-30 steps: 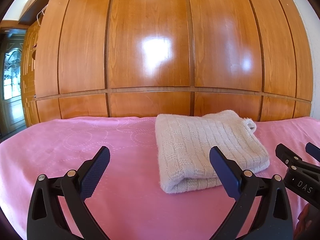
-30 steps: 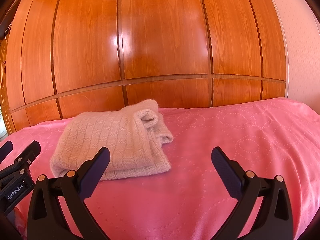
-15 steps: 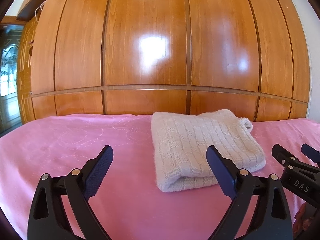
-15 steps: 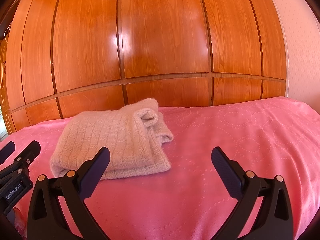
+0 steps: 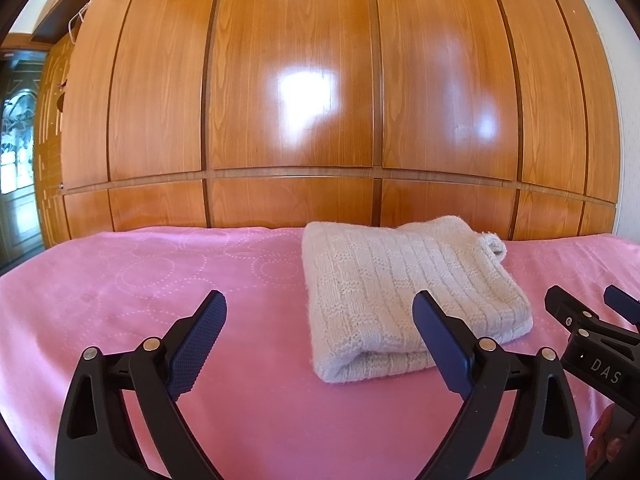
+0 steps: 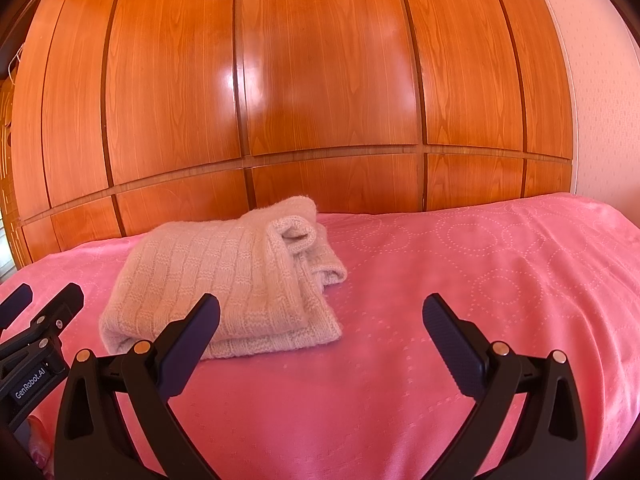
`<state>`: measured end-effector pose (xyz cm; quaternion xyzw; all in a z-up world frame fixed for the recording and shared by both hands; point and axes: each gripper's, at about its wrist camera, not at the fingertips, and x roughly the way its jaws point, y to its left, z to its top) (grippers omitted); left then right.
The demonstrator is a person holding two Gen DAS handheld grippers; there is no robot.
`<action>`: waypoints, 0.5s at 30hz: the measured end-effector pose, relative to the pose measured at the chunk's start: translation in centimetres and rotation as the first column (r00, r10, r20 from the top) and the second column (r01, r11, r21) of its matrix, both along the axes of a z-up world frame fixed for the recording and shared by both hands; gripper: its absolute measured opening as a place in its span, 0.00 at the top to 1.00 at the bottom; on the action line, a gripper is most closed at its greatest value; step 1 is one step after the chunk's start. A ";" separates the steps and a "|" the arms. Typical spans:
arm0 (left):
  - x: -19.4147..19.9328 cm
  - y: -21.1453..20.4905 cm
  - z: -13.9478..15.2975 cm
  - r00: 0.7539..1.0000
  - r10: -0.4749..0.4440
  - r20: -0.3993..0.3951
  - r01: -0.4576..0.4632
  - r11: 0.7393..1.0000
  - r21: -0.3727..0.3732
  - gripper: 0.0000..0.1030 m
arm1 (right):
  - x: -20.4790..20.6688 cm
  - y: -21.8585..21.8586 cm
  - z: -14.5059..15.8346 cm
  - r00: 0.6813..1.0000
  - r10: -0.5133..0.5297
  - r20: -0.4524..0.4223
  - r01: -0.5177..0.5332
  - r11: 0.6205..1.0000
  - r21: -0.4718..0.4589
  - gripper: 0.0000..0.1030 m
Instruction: Fold small clothes
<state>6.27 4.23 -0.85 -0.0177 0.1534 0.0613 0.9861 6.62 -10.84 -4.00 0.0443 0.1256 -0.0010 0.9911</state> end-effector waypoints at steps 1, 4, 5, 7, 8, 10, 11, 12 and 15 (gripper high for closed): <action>0.0 0.0 0.0 1.000 -0.001 -0.001 0.001 1.000 0.000 0.09 | 0.0 0.0 0.0 1.000 0.000 0.000 0.000 1.000 0.000 0.02; 0.0 0.0 -0.1 1.000 -0.001 -0.002 0.001 1.000 0.000 0.09 | 0.0 0.0 0.0 1.000 0.000 -0.001 0.000 1.000 0.000 0.02; 0.0 0.0 -0.1 1.000 -0.002 -0.002 0.002 1.000 0.000 0.09 | 0.0 0.0 0.0 1.000 0.000 -0.001 0.000 1.000 0.001 0.02; 0.0 0.0 -0.1 1.000 -0.001 -0.002 0.001 1.000 0.000 0.09 | 0.1 0.0 0.0 1.000 0.000 -0.002 0.000 1.000 0.003 0.02; 0.0 0.0 -0.1 1.000 -0.001 -0.002 0.001 1.000 0.001 0.09 | 0.1 0.0 0.0 1.000 0.000 -0.003 0.000 1.000 0.003 0.02; 0.0 0.0 -0.1 1.000 0.000 -0.003 0.000 1.000 0.000 0.09 | 0.1 0.0 0.0 1.000 -0.001 -0.004 0.001 1.000 0.005 0.02; 0.0 0.0 -0.1 1.000 -0.001 -0.003 0.001 1.000 0.000 0.09 | 0.1 0.0 0.0 1.000 -0.001 -0.005 0.001 1.000 0.006 0.02; 0.0 0.0 -0.1 1.000 -0.001 -0.005 0.001 1.000 -0.001 0.09 | 0.2 0.0 0.0 1.000 -0.001 -0.005 0.001 1.000 0.006 0.02; 0.1 0.1 -0.2 1.000 -0.002 -0.011 0.002 1.000 -0.004 0.09 | 0.2 0.0 0.0 1.000 -0.003 -0.006 0.003 1.000 0.008 0.02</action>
